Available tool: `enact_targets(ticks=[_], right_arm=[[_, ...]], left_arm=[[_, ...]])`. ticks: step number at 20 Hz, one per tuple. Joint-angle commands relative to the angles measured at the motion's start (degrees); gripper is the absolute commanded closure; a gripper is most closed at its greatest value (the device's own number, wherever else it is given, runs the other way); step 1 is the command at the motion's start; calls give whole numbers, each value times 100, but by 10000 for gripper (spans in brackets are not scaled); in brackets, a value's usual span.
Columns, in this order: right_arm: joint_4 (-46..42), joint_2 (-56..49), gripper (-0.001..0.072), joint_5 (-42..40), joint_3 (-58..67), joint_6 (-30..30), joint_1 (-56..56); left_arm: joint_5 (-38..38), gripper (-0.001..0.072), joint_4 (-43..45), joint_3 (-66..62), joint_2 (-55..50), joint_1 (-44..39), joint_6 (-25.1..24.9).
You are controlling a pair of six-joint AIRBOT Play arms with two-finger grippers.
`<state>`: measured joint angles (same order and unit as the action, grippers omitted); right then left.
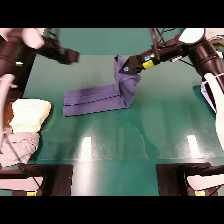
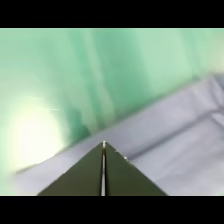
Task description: Fold the shirts.
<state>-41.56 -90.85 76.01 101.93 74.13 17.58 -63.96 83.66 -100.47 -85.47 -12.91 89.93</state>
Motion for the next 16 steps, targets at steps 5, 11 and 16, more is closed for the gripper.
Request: enact_targets(ticks=[5,11,16], right_arm=[[0,-796,699,-160,1239,286,728],[-17,-1521,698,-1078,1257,334,1344],[-13,-2063,696,-1620,1287,140,1633]], left_arm=[[-354,682,837,-11,1558,758,-190],[-949,682,896,-7,1641,758,-295],[-1281,683,868,-7,1644,758,-295]])
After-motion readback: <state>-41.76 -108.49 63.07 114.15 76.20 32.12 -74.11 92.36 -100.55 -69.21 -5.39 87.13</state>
